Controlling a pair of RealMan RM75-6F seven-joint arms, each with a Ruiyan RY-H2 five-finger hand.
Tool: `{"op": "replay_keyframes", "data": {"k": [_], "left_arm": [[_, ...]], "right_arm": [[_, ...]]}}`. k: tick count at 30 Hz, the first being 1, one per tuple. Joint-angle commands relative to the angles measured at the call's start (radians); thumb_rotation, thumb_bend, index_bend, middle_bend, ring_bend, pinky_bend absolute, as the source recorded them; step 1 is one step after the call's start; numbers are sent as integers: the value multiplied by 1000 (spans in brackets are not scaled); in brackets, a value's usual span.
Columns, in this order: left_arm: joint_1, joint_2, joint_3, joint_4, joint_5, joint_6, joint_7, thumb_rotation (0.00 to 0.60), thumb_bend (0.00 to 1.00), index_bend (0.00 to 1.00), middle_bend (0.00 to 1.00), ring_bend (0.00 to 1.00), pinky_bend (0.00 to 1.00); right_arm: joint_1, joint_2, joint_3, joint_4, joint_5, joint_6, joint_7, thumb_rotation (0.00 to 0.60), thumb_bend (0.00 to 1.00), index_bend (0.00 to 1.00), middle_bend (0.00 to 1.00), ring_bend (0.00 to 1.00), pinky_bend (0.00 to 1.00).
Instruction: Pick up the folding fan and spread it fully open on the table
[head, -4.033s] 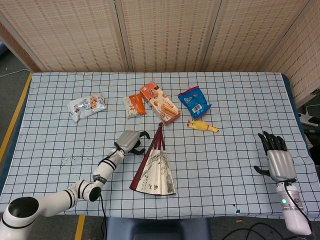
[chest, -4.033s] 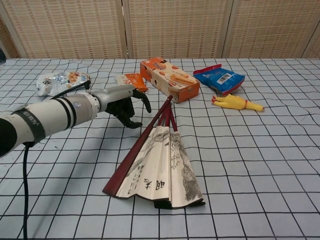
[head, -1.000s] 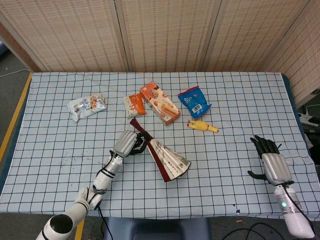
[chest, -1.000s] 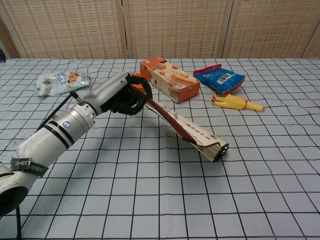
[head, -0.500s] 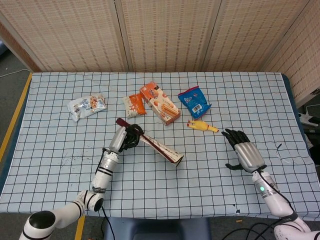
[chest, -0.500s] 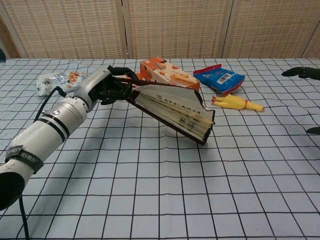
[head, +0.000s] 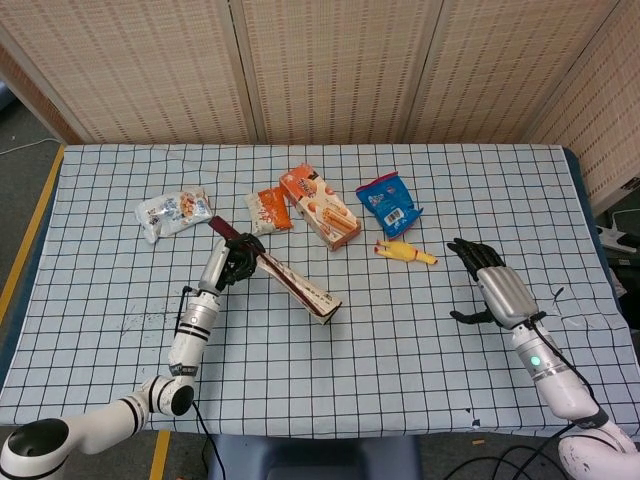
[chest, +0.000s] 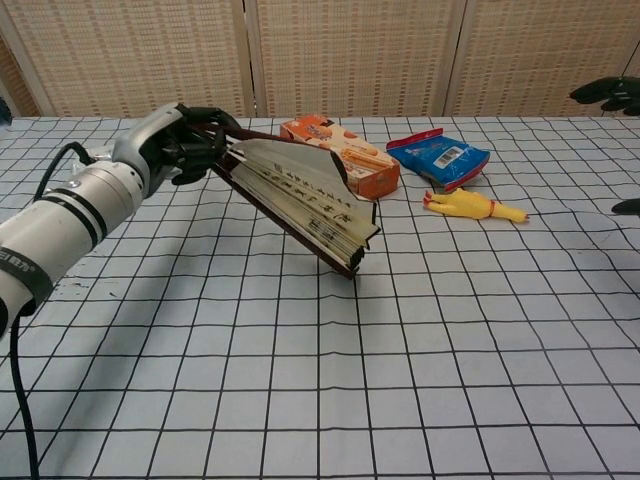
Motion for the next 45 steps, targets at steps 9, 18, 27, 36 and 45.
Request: {"op": "replay_keyframes", "data": {"k": [9,18,27,36,45], "left_arm": [[-10,168,-190,-328,-279,-86,188,600,667,798,1000,926,1000],[-56,253,-294,-363,-587,-193,299,600,669,798,1000,925,1000],[-82,377,-342,-474,-916,-249,369,600,692,796,1000,925,1000],[-142,495,-380,-516,-1215,-273,428,600,697,796,1000,925,1000],[-118,540,-388,-544,-1308,-348,388,600,697,796,1000,925,1000]], "right_arm": [[27,-91,-22,130,-66,13,130,600,70,0,0,0,0],[32,-105,-40,189,-81,18,200,600,70,0,0,0,0],[31,-120,-62,216,-85,13,237,600,70,0,0,0,0],[43,-166,-85,276,-105,-2,299,600,70,0,0,0,0],[28,-155,-93,262,-104,26,294,600,70,0,0,0,0]]}}
